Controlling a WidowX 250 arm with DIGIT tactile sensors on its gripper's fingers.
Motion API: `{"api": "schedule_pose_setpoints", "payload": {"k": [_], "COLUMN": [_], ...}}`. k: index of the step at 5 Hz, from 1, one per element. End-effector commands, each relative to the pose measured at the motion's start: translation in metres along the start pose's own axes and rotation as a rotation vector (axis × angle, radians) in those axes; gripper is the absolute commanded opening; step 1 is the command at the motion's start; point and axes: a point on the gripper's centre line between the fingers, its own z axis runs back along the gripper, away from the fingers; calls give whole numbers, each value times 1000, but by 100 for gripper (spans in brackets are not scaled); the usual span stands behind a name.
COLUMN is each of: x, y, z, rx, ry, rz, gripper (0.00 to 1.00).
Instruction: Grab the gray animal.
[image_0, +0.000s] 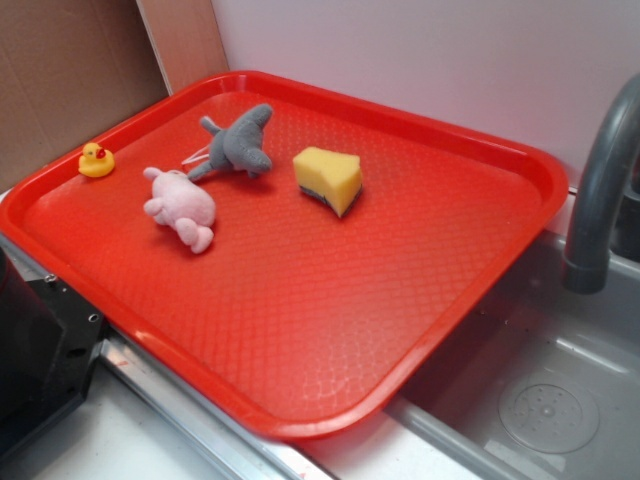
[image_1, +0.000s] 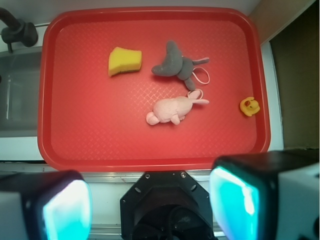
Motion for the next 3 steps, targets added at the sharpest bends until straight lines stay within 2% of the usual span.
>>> {"api": "schedule_pose_setpoints", "payload": {"k": [1, 2, 3], "x": [0, 27, 62], "y": [0, 11, 29], "z": [0, -37, -66], "rx": [0, 72, 88], "ry": [0, 41, 49], "rz": [0, -147, -275], "gripper": [100, 100, 100]}}
